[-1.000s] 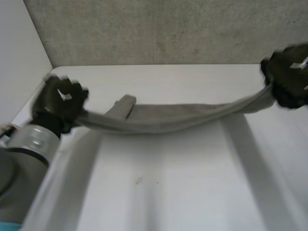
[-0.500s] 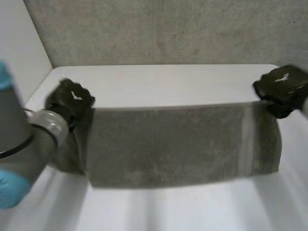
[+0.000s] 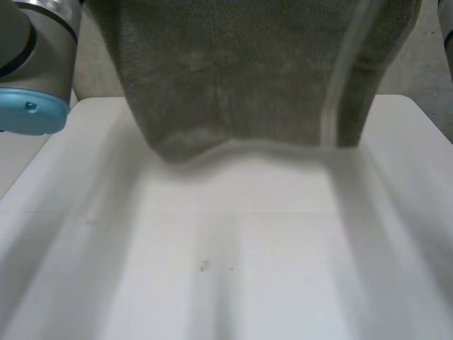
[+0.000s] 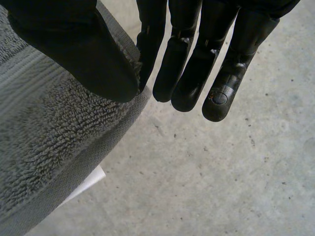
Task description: Fold the towel.
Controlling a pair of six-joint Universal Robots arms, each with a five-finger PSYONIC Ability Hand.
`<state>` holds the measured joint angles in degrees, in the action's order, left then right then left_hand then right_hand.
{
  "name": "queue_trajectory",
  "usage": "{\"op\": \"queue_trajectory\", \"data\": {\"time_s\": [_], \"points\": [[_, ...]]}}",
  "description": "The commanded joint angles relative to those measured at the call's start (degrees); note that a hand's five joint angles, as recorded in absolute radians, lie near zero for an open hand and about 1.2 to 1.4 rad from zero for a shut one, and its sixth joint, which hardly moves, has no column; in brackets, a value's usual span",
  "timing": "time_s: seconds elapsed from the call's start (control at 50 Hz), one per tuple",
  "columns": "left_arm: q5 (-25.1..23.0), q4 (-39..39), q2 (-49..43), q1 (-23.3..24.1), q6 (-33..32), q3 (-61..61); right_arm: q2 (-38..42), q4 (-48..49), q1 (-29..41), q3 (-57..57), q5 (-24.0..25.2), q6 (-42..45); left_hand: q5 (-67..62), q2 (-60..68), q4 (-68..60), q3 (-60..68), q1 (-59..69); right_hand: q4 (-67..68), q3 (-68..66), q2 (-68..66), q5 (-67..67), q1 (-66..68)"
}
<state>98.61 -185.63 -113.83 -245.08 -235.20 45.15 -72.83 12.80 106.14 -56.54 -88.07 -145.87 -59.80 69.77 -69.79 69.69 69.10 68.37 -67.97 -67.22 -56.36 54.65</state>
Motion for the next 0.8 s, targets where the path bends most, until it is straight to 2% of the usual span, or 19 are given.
{"op": "queue_trajectory", "data": {"time_s": [0.02,0.04,0.08,0.1,0.14,0.16,0.2,0.26,0.3,0.42,0.46,0.58,0.62,0.64,0.68,0.8], "points": [[1.06,-3.42,8.26,0.12,0.44,20.72,-6.61,0.91,-0.32,-16.28,4.21,-2.75,-10.2,10.23,-10.21,10.31,10.9,11.63,-12.03,-12.78,-13.64,25.35],[1.06,-3.43,8.27,0.12,0.44,20.77,-6.62,0.91,-0.32,-16.32,4.22,-2.76,-10.2,10.23,-10.21,10.31,10.9,11.63,-12.03,-12.78,-13.64,25.35],[1.06,-5.79,9.85,0.3,0.36,31.52,-8.81,1.09,-0.41,-24.97,7.02,-2.76,-10.2,10.23,-10.21,10.31,10.9,11.63,-12.03,-12.78,-13.64,25.35],[1.06,-5.8,9.85,0.3,0.35,31.58,-8.82,1.09,-0.41,-25.02,7.04,-2.76,-10.2,10.23,-10.21,10.31,10.9,11.63,-12.03,-12.78,-13.64,25.35],[1.06,-9.47,10.03,0.56,0.18,42.08,-9.69,1.09,-0.5,-33.24,10.71,-2.32,-10.2,10.23,-10.21,10.31,10.9,11.63,-12.03,-12.78,-13.64,25.35],[1.06,-9.49,10.03,0.56,0.18,42.13,-9.7,1.09,-0.5,-33.28,10.73,-2.32,-10.2,10.23,-10.21,10.31,10.9,11.63,-12.03,-12.78,-13.64,25.35],[1.06,-14.56,9.16,0.83,-0.08,51.49,-9.79,1.18,-1.37,-40.45,14.22,-1.97,-10.2,10.23,-10.21,10.31,10.9,11.63,-12.03,-12.78,-13.64,25.35],[1.06,-16.96,8.45,0.92,-0.52,55.31,-9.79,1.09,-2.26,-43.65,15.65,-1.61,-10.2,10.23,-10.21,10.31,10.9,11.63,-12.03,-12.78,-13.64,25.35],[1.41,-19.5,4.6,0.92,-0.61,60.39,-8.83,0.39,-3.83,-48.55,17.66,-0.39,-10.2,10.23,-10.21,10.31,10.9,11.63,-12.03,-12.78,-13.64,25.35],[1.41,-18.19,0.19,1.09,-0.44,63.66,-4.78,-0.32,-3.93,-52.18,17.67,4.19,-10.2,10.23,-10.21,10.31,10.9,11.63,-12.03,-12.78,-13.64,25.35],[1.23,-15.13,-0.69,1.7,0.17,64.63,-2.67,-1.45,-4.45,-52.18,17.23,7.69,-10.2,10.23,-10.21,10.31,10.9,11.63,-12.03,-12.78,-13.64,25.35],[0.44,-13.1,-0.25,1.88,0.44,64.54,-2.49,-1.64,-5.6,-51.39,17.23,8.76,-10.2,10.23,-10.21,10.31,10.9,11.63,-12.03,-12.78,-13.64,25.35],[0.27,-13.18,0.71,1.1,0.44,64.45,-2.58,-1.46,-6.91,-51.04,17.14,8.76,6.0,-5.96,5.98,-5.88,-5.29,11.63,-12.03,-12.78,-13.64,25.35],[0.27,-13.18,0.71,1.09,0.44,64.45,-2.58,-1.46,-6.91,-51.03,17.14,8.76,6.1,-6.06,6.08,-5.98,-5.39,11.63,-12.03,-12.78,-13.64,25.35],[-0.43,-13.18,1.59,0.48,0.44,64.71,-2.4,-1.37,-8.05,-50.95,16.97,8.5,27.38,-27.34,27.36,-27.26,-26.67,11.63,-12.03,-12.78,-13.64,25.35],[-2.02,-13.1,3.88,-1.63,0.79,65.51,-2.31,-1.28,-10.08,-50.86,16.44,7.0,30.83,-30.79,30.81,-30.71,-30.12,11.63,-12.03,-12.78,-13.64,25.35]]}}
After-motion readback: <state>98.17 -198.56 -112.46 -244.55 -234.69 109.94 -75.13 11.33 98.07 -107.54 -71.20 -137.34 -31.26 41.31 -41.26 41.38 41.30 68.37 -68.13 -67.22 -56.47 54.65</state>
